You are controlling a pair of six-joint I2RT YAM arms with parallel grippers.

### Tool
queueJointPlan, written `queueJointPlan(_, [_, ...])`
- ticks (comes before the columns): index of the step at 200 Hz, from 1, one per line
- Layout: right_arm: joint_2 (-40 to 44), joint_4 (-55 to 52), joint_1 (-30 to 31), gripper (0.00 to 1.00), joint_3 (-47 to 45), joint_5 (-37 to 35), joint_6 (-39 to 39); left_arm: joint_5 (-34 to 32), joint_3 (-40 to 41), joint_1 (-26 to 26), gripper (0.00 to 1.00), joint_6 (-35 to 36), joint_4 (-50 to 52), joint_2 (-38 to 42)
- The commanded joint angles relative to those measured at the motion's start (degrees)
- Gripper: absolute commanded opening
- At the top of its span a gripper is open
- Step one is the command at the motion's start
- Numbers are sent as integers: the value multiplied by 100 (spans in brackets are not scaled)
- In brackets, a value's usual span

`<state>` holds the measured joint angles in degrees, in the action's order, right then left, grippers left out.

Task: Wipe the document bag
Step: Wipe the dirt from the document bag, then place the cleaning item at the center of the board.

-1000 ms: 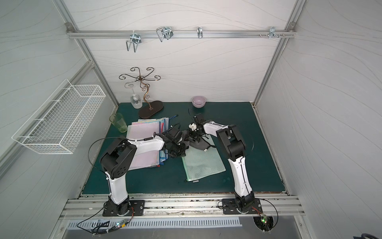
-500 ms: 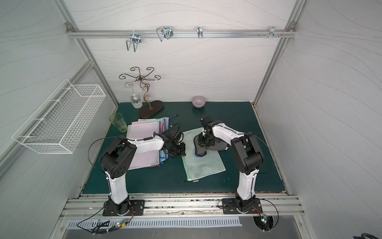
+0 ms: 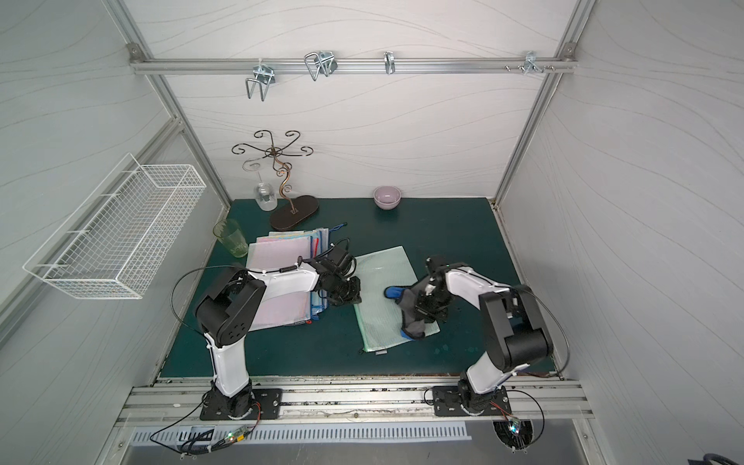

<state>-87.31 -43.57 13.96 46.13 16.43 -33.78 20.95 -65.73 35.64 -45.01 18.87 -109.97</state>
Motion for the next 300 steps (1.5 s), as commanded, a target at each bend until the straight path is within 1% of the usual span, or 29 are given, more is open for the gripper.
queueJointPlan(1, [642,-612,-454,0,-282,-911,-521,-186,147,-118,0,8,74,-157])
queueJointPlan(26, [1456,-975,-807,0,-429,-1479,-818,-207,212,-157,0,17,30,-42])
queueJointPlan(64, [2233,-1547,-940,0,-411,-2154,-933,-318,287,-235,0,157,31,188])
queueJointPlan(83, [2488,-1623,-943,12,-375,-2184,-981,-358,329,-236,0,203,13,283])
queueJointPlan(90, [2577,-1699,-940,20,-310,-2310,-1012,-372,341,-238,0,212,18,321])
queueJointPlan(94, [2635,-1700,-939,27,-291,-2326,-1006,-380,350,-234,0,212,3,338])
queueJointPlan(97, [2670,-1692,-939,34,-267,-2326,-997,-385,358,-235,0,219,2,351])
queueJointPlan(98, [2670,-1692,-939,34,-267,-2326,-997,-383,359,-243,0,224,-2,361])
queueJointPlan(100, [2691,-1697,-939,41,-259,-2338,-979,-388,366,-235,0,222,-3,369])
queueJointPlan(101, [2714,-1709,-939,47,-244,-2339,-974,-393,367,-243,0,226,0,374])
queueJointPlan(103, [2721,-1725,-939,47,-236,-2343,-973,-393,368,-246,0,231,-5,385])
queueJointPlan(104, [2733,-1725,-939,55,-223,-2353,-973,-396,364,-244,0,235,-6,387])
queueJointPlan(107, [2761,-1758,-934,71,-193,-2381,-980,-413,376,-245,0,236,-11,401])
queueJointPlan(108, [2767,-1768,-932,79,-179,-2385,-976,-419,376,-248,0,237,-13,408])
queueJointPlan(110, [2784,-1791,-935,90,-160,-2393,-969,-424,381,-250,0,247,-13,418])
queueJointPlan(111, [2791,-1797,-937,94,-150,-2396,-971,-424,384,-246,0,252,-14,421])
queueJointPlan(112, [2795,-1809,-933,94,-145,-2397,-963,-425,385,-248,0,250,-15,427])
queueJointPlan(113, [2801,-1809,-931,98,-133,-2393,-959,-425,385,-245,0,244,-15,439])
queueJointPlan(114, [2808,-1815,-931,98,-127,-2396,-957,-429,386,-248,0,250,-15,445])
queueJointPlan(156, [3266,-1956,-810,99,179,-2458,-845,-434,391,-259,0,274,-40,524])
queueJointPlan(175, [3303,-2154,-588,99,364,-2702,-859,-438,387,-258,0,285,-37,598])
queueJointPlan(196, [3300,-2028,-236,99,350,-2837,-857,-452,395,-252,0,294,-53,766])
queueJointPlan(206, [3238,-2011,-184,98,276,-2882,-921,-386,417,-250,0,330,-147,907])
queueJointPlan(218, [3002,-1798,-237,99,80,-2603,-887,-388,412,-176,0,415,-185,1151])
queueJointPlan(232, [2347,-1697,-411,99,-63,-2126,-886,-455,239,-19,0,603,-61,1396])
queueJointPlan(244, [1931,-1303,-494,99,-257,-1756,-818,-454,83,133,0,730,14,1552])
queueJointPlan(260, [1469,-885,-622,99,-395,-1549,-860,-135,-52,333,0,766,-194,1697])
queueJointPlan(274, [1389,-634,-644,99,-376,-1498,-923,192,-131,596,0,766,-492,1749])
queueJointPlan(300, [1327,-578,-666,99,-81,-1539,-993,882,-458,1063,0,766,-836,1345])
